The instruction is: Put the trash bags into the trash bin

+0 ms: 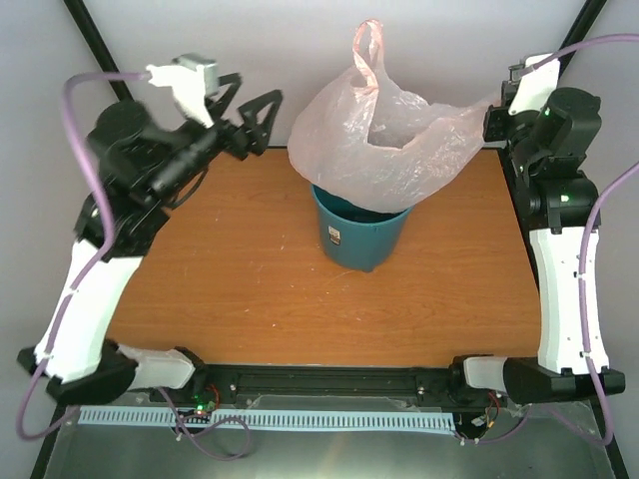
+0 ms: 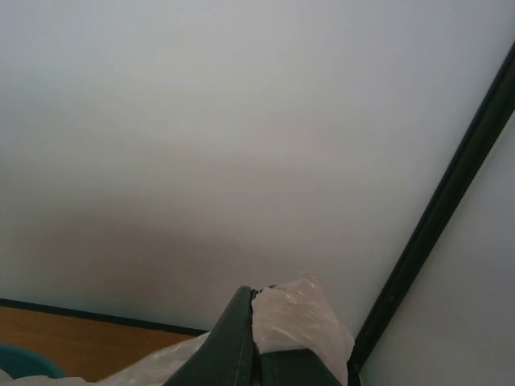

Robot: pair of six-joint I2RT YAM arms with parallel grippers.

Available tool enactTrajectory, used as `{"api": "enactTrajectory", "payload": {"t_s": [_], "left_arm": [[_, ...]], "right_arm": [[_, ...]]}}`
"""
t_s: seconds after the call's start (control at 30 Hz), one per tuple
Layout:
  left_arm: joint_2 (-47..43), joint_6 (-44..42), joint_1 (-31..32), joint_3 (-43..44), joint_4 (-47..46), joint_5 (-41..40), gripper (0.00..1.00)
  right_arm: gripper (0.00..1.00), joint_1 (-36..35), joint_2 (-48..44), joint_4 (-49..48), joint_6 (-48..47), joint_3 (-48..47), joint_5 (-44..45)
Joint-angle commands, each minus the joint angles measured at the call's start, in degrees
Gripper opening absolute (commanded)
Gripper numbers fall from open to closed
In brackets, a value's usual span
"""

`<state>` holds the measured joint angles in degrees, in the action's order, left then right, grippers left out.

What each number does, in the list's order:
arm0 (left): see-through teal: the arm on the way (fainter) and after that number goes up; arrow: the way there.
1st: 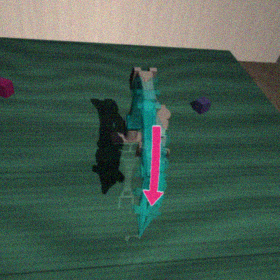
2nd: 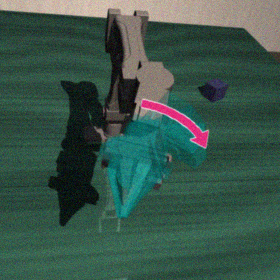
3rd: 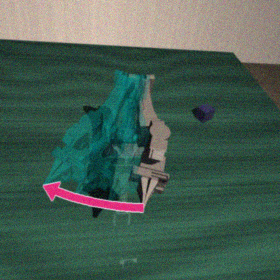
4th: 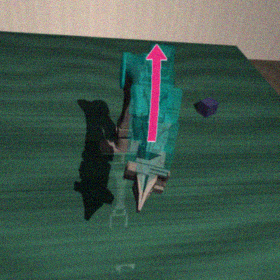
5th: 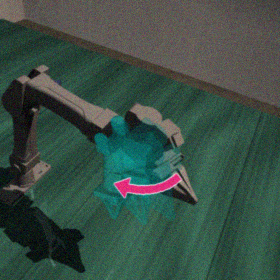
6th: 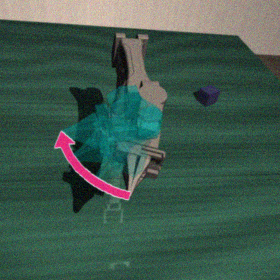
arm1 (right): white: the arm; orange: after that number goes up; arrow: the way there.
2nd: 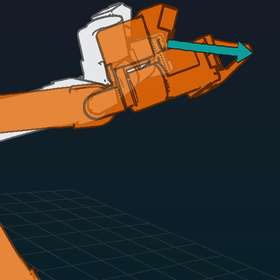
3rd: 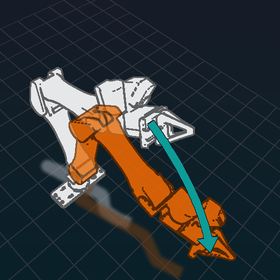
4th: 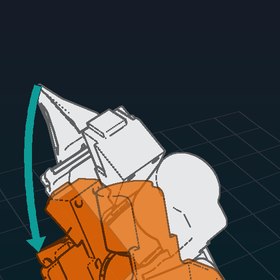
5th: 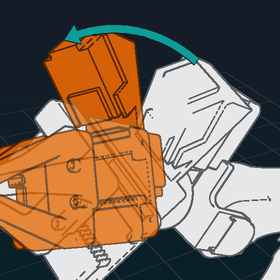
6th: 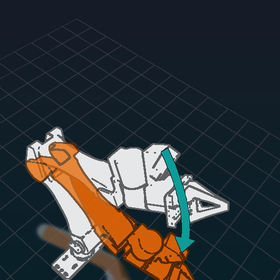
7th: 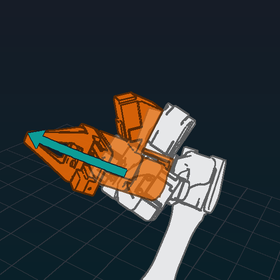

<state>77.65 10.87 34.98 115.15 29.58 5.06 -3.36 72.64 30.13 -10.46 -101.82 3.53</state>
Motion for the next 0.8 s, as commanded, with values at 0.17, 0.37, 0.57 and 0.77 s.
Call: {"api": "enactTrajectory", "payload": {"t_s": [0.17,0.37,0.57,0.77], "left_arm": [[-8.1,3.1,-7.4,-21.6,-2.0,-18.3,0.85],[-0.7,5.2,-13.3,-23.8,-2.6,-12.2,0.75],[3.4,6.1,-13.3,-22.9,-3.7,-11.3,0.73],[4.0,8.3,-13.3,-26.1,-5.2,-3.1,0.63]], "right_arm": [[0.03,0.7,4.9,3.1,3.0,-7.2,-5.3],[0.03,1.0,-0.8,-1.6,4.3,3.1,-8.3],[0.03,0.9,-0.9,-1.4,3.8,3.9,-8.2],[0.03,0.9,-1.0,-1.2,3.7,4.4,-9.7]]}}
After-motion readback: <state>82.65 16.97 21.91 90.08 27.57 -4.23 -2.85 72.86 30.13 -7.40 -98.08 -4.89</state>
